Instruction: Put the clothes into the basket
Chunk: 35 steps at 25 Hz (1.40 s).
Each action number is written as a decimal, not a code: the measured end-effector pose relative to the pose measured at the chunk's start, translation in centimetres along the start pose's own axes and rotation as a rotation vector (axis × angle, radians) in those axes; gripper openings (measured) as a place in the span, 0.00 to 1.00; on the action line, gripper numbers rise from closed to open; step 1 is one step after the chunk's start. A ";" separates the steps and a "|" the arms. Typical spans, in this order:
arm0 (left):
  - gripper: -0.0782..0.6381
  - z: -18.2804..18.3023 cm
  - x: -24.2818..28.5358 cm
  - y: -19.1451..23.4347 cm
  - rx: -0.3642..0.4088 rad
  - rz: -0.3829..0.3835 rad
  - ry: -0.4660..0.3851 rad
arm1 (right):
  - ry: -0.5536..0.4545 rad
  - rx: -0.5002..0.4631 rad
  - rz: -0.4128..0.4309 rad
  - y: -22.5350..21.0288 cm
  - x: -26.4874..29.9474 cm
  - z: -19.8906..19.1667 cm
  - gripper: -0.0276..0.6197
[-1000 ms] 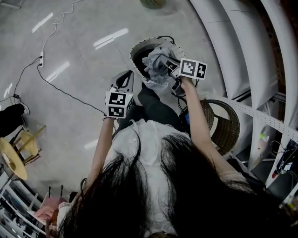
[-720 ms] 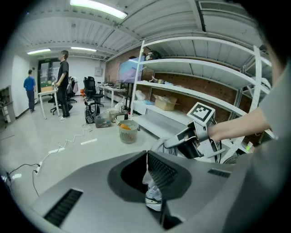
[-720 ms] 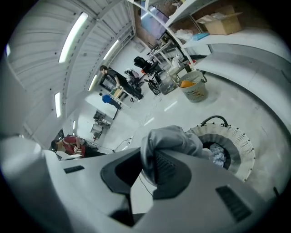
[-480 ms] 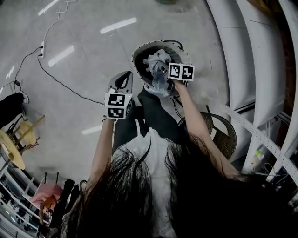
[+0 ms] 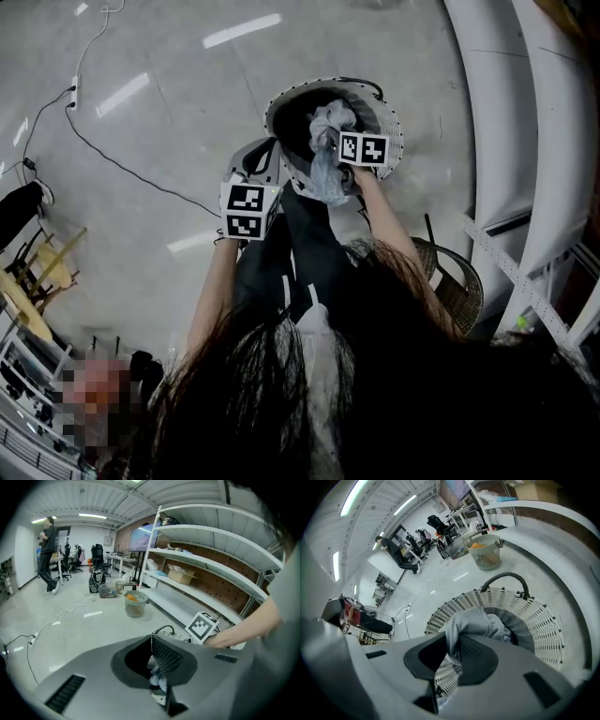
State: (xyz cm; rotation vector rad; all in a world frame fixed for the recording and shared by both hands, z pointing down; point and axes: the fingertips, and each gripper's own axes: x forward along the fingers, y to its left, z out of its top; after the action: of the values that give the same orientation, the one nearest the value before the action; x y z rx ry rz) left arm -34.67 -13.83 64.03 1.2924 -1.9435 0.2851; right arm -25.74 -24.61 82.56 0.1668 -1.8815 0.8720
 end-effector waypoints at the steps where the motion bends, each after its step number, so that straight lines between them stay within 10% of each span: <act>1: 0.14 -0.4 0.7 0.0 0.007 -0.008 0.009 | 0.009 -0.006 -0.007 -0.5 0.7 -0.2 0.14; 10: 0.14 -5.2 5.3 0.9 0.027 -0.036 0.109 | 0.044 -0.093 -0.113 -5.4 5.9 -1.0 0.15; 13: 0.14 -6.1 5.4 1.1 0.033 -0.038 0.129 | 0.050 -0.086 -0.099 -5.4 6.6 -0.9 0.39; 21: 0.14 -6.5 4.1 -0.1 0.051 -0.050 0.128 | 0.016 -0.109 -0.066 -4.2 5.3 -0.8 0.39; 35: 0.14 -3.6 -2.3 -1.9 0.086 -0.049 0.027 | -0.319 0.046 0.080 2.6 -7.8 2.9 0.38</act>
State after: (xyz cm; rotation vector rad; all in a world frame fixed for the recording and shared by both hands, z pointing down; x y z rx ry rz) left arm -30.87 -11.16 64.46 1.3832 -1.8921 0.3631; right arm -25.37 -26.54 74.08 0.2741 -2.1767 0.9896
